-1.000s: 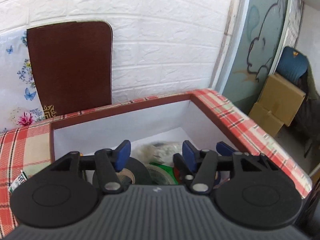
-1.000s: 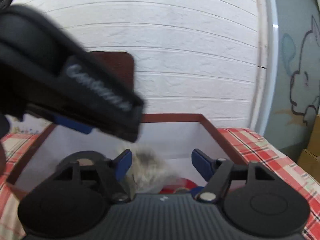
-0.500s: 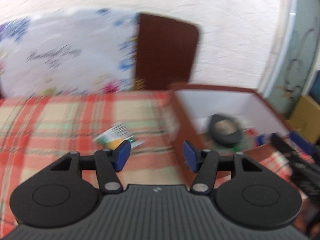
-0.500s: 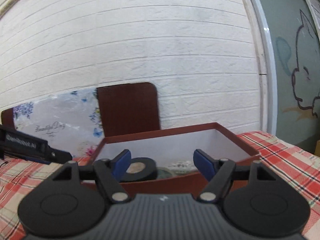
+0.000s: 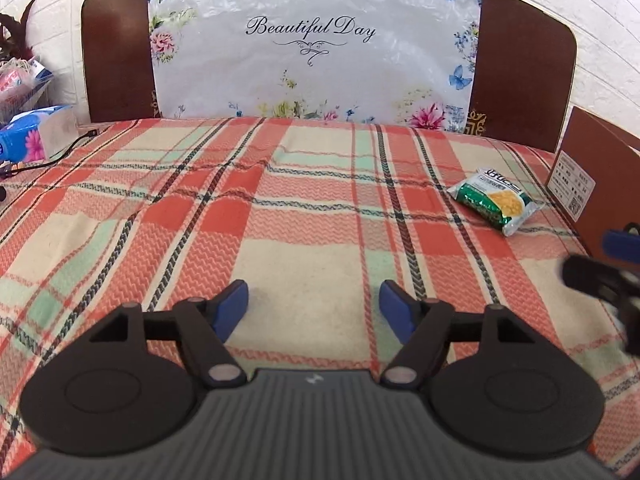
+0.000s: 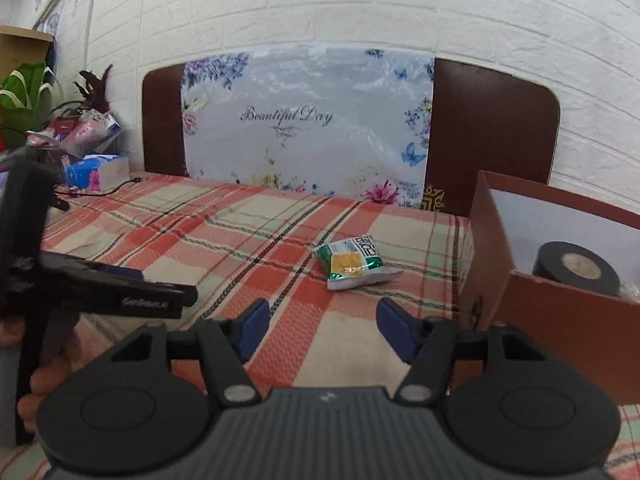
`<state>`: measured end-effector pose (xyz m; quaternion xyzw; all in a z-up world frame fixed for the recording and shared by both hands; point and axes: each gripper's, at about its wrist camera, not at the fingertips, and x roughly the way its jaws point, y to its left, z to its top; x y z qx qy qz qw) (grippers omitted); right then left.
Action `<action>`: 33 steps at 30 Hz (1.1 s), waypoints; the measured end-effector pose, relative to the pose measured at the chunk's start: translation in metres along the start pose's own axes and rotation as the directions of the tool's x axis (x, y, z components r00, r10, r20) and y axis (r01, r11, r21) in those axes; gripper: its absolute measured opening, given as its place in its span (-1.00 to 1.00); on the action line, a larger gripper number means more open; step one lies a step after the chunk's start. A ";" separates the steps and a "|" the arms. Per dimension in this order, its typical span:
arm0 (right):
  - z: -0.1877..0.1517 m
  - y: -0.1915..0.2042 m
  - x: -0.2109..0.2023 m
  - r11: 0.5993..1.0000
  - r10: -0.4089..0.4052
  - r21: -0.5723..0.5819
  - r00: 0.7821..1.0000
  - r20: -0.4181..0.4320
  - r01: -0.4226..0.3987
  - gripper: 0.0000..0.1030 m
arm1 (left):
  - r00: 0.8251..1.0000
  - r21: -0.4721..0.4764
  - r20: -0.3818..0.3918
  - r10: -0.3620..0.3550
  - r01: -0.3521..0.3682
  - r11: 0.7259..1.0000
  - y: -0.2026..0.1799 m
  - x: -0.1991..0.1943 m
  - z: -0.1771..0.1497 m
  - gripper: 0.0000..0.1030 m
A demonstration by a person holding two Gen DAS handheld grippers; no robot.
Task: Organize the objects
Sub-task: 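Grasp the green-and-white snack packet with the right tool, then grasp the snack packet with the left tool while the right tool releases it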
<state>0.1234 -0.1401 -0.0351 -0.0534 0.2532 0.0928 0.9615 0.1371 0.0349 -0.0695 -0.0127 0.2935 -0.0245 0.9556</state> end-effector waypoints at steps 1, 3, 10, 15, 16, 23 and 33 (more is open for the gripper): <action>0.003 -0.001 0.011 1.000 -0.016 0.000 1.000 -0.012 0.016 0.17 | 1.000 -0.002 0.005 -0.005 0.005 1.000 0.001 0.000 -0.001 0.51; 0.011 -0.002 0.035 0.999 -0.052 -0.009 0.998 -0.024 0.052 0.18 | 1.000 -0.007 0.007 -0.017 0.017 1.000 0.002 0.003 -0.001 0.55; 0.027 -0.009 0.111 0.994 -0.099 -0.061 0.989 -0.112 0.092 0.25 | 1.000 -0.001 0.003 -0.024 0.024 1.000 0.002 0.005 -0.001 0.65; 0.008 -0.004 0.080 0.997 -0.058 -0.062 0.993 -0.103 0.051 -0.07 | 1.000 0.005 0.001 -0.022 0.022 1.000 0.002 0.005 -0.001 0.67; 0.001 -0.001 0.069 0.997 -0.042 -0.064 0.994 -0.104 0.035 -0.07 | 1.000 0.007 0.001 -0.021 0.021 1.000 0.001 0.005 -0.001 0.67; -0.051 -0.003 -0.027 1.000 0.014 -0.012 0.989 -0.146 -0.016 -0.06 | 1.000 0.026 -0.015 -0.026 0.026 0.999 -0.001 0.007 0.000 0.78; -0.089 -0.026 -0.094 0.998 0.033 0.052 0.991 -0.131 -0.026 0.43 | 0.936 -0.236 -0.177 -0.305 0.260 0.936 -0.011 -0.050 -0.003 0.82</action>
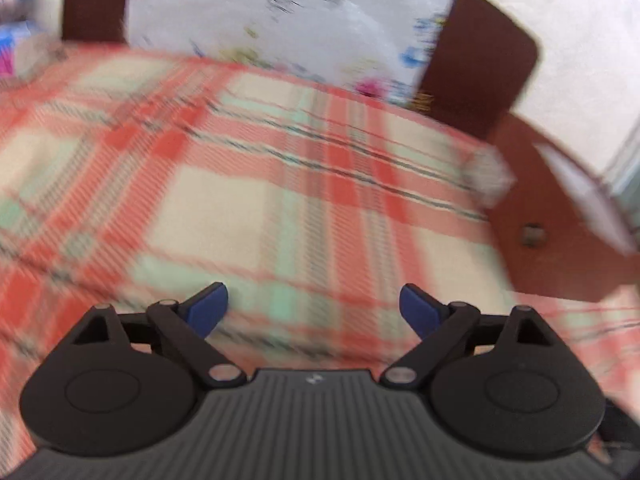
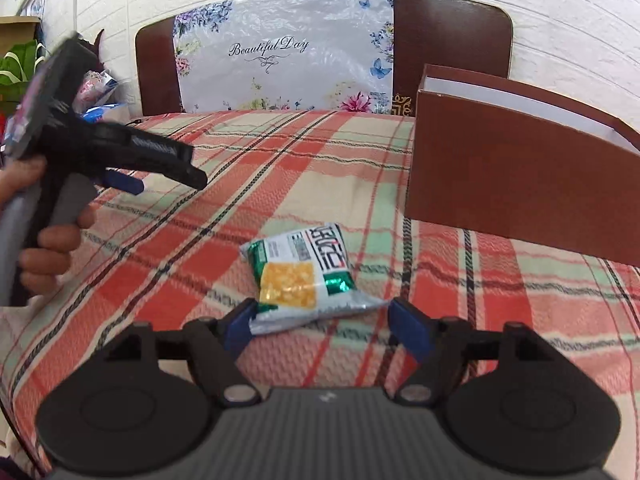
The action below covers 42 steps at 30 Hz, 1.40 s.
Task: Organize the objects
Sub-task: 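Grasp the snack packet with the left tool while the right tool releases it, then carry the snack packet into the brown box and open the left tool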
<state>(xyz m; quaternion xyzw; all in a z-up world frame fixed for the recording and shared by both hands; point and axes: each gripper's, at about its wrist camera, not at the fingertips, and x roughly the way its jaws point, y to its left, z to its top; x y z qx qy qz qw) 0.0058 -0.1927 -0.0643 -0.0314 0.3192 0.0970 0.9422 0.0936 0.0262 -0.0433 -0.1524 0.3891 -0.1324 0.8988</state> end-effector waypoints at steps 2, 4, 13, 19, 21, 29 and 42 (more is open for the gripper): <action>0.000 0.000 0.002 1.000 0.001 0.000 1.000 0.006 -0.001 0.44 | 0.991 -0.047 -0.071 -0.114 0.111 0.993 -0.013 -0.007 -0.009 0.81; 0.002 0.001 0.003 1.000 -0.006 -0.006 1.000 0.010 0.006 0.44 | 0.974 -0.036 -0.162 -0.157 0.153 0.988 -0.032 -0.003 -0.017 0.72; 0.008 0.012 0.017 0.998 -0.015 -0.068 1.000 -0.005 0.015 0.50 | 0.974 0.143 -0.214 -0.073 0.105 0.984 -0.091 0.028 -0.030 0.46; 0.009 0.019 0.012 0.994 -0.011 -0.104 0.999 0.050 0.017 -0.07 | 0.969 0.239 -0.220 -0.110 0.163 0.957 -0.112 0.020 -0.020 -0.06; 0.015 0.014 0.003 0.994 -0.047 -0.090 0.992 0.114 0.057 -0.11 | 0.966 0.283 -0.177 -0.191 0.236 0.930 -0.126 0.000 -0.004 -0.11; 0.081 -0.059 -0.027 0.963 -0.263 0.045 0.893 0.366 0.265 -0.20 | 0.909 0.436 -0.107 -0.403 0.407 0.802 -0.233 0.005 0.061 -0.11; 0.087 -0.158 0.009 0.874 -0.468 0.280 0.845 0.259 0.398 0.43 | 0.975 0.472 0.056 -0.215 0.164 0.866 -0.260 0.059 0.075 0.39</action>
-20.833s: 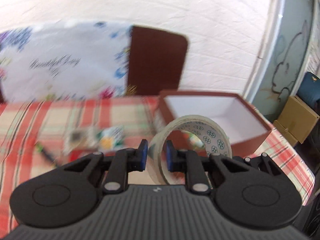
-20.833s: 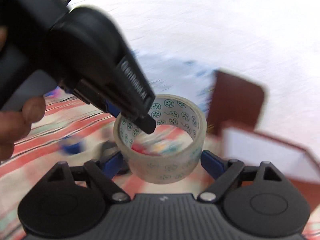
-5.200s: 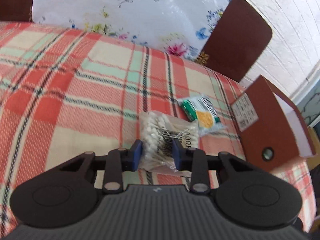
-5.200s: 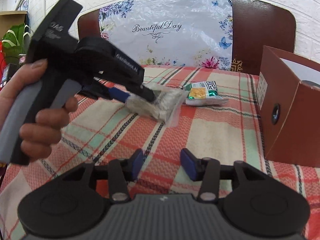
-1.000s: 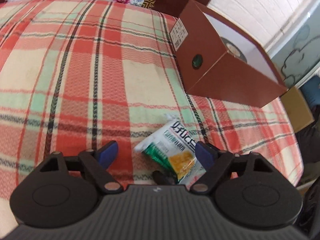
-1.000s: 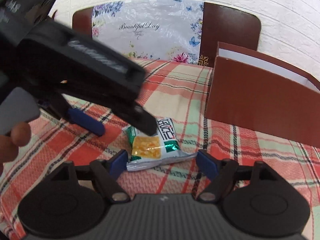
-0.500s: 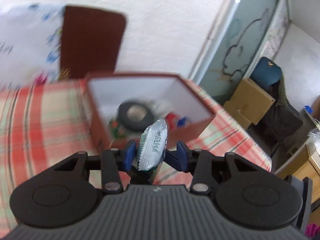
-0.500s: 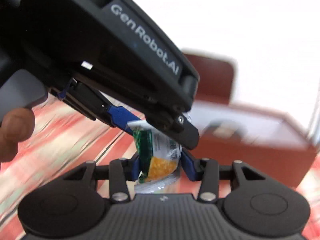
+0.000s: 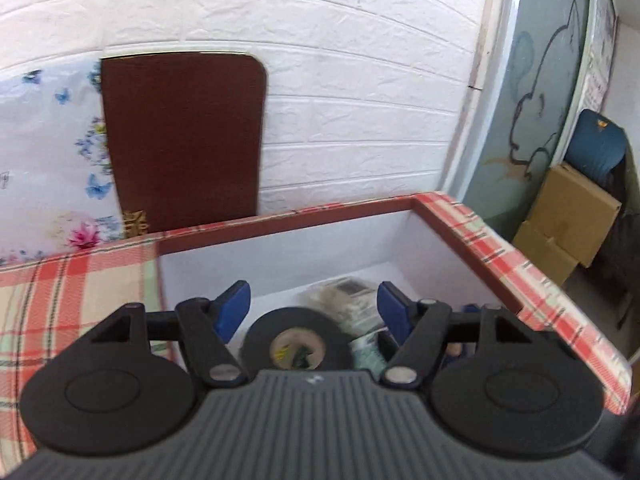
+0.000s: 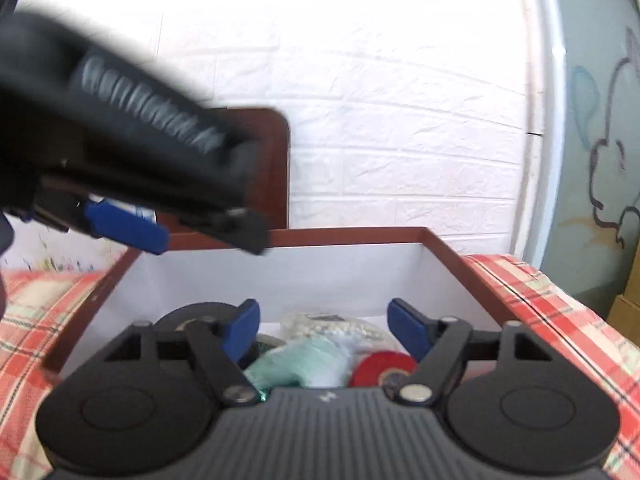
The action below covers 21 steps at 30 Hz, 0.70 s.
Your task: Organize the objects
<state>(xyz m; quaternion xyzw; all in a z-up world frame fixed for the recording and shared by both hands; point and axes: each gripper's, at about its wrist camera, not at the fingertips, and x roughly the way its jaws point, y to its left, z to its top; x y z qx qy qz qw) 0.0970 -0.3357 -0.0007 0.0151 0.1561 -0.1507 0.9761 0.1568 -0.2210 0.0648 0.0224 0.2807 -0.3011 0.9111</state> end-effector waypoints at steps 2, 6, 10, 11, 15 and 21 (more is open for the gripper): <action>-0.008 -0.002 -0.015 0.999 -0.004 0.032 1.000 0.021 0.003 0.43 | 1.000 -0.028 -0.006 0.008 -0.008 1.000 0.006 -0.009 -0.005 0.39; -0.017 -0.005 -0.045 0.997 -0.003 0.077 0.999 0.044 0.000 0.43 | 0.999 -0.060 -0.015 0.051 -0.052 0.997 0.013 -0.033 -0.015 0.40; -0.016 -0.008 -0.063 0.994 0.005 0.108 0.999 0.032 -0.009 0.43 | 0.992 -0.040 -0.023 0.123 -0.123 0.992 0.011 -0.056 -0.028 0.40; -0.016 -0.009 -0.070 0.993 0.010 0.120 1.000 0.023 -0.013 0.43 | 0.991 -0.038 -0.022 0.133 -0.134 0.990 0.011 -0.062 -0.032 0.40; -0.016 -0.012 -0.086 0.986 0.029 0.166 0.999 -0.021 -0.025 0.43 | 0.983 -0.038 -0.053 0.174 -0.176 0.984 0.014 -0.084 -0.049 0.43; -0.015 -0.017 -0.122 0.970 0.078 0.234 0.996 -0.053 -0.063 0.45 | 0.973 -0.065 -0.095 0.210 -0.216 0.974 0.019 -0.102 -0.070 0.44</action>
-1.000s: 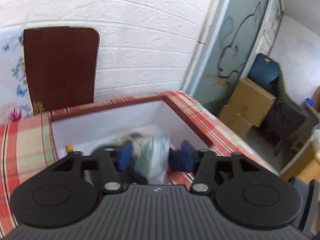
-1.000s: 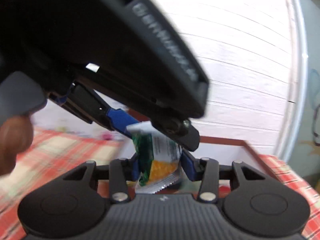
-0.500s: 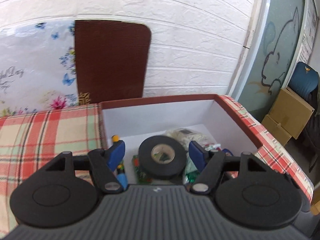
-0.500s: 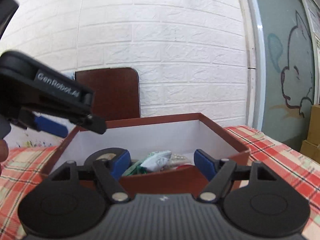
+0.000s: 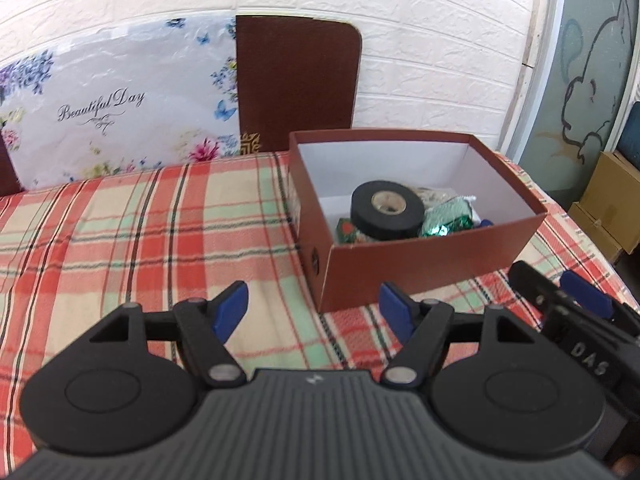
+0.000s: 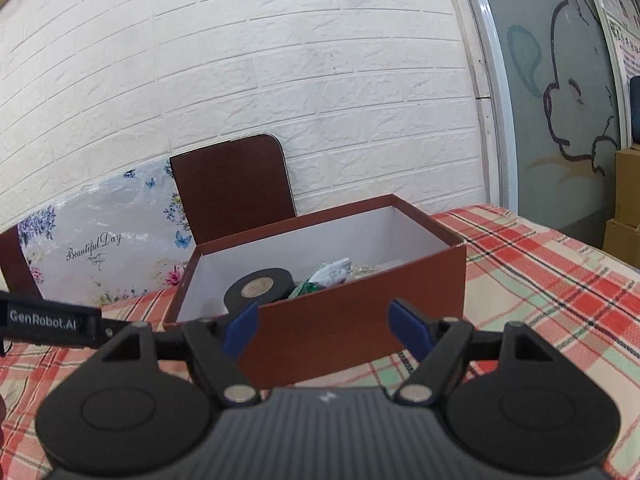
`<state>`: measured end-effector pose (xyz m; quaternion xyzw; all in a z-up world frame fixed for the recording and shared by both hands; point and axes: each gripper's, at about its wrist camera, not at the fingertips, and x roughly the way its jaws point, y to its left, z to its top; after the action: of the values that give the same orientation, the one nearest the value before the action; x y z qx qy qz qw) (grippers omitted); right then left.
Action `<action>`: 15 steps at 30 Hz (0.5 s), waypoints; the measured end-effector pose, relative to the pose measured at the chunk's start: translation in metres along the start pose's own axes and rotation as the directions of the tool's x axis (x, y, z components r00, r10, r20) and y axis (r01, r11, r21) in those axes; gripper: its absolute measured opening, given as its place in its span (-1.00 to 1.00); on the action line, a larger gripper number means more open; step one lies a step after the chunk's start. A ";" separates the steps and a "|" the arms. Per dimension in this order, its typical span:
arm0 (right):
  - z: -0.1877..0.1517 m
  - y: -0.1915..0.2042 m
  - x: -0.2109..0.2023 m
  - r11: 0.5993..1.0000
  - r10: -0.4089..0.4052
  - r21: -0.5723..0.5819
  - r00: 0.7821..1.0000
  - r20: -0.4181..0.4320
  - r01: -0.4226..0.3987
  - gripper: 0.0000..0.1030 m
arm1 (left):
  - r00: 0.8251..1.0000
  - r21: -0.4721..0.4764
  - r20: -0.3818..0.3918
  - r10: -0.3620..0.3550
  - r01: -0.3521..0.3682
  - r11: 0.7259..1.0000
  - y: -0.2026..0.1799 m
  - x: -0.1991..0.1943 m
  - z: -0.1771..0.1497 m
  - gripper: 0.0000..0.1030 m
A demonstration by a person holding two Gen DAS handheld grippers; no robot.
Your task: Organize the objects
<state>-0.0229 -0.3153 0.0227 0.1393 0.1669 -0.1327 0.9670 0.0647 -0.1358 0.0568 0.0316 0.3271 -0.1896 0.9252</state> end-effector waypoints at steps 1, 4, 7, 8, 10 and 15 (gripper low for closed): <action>-0.001 0.000 -0.006 1.000 0.005 0.009 1.000 -0.001 -0.005 0.46 | 1.000 0.003 0.001 0.008 -0.008 1.000 0.000 -0.002 -0.003 0.45; -0.003 0.000 -0.023 1.000 0.017 0.025 1.000 0.002 -0.017 0.48 | 0.999 0.018 0.016 0.037 -0.038 0.999 -0.003 -0.012 -0.012 0.50; -0.006 0.002 -0.041 0.999 0.026 0.027 1.000 0.014 -0.026 0.51 | 0.996 0.044 0.044 0.072 -0.074 0.996 -0.008 -0.022 -0.023 0.59; -0.007 0.002 -0.046 0.999 0.030 0.027 0.999 0.017 -0.030 0.52 | 0.995 0.054 0.054 0.081 -0.084 0.995 -0.010 -0.025 -0.026 0.60; -0.009 0.002 -0.055 0.999 0.035 0.028 0.999 0.017 -0.035 0.54 | 0.993 0.072 0.070 0.092 -0.097 0.993 -0.013 -0.032 -0.031 0.65; -0.012 0.005 -0.071 0.999 0.035 0.034 0.999 0.013 -0.035 0.64 | 0.989 0.097 0.103 0.103 -0.113 0.989 -0.018 -0.047 -0.038 0.76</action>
<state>-0.0892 -0.2921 0.0386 0.1577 0.1562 -0.1194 0.9677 0.0021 -0.1301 0.0570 0.0874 0.2693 -0.1569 0.9462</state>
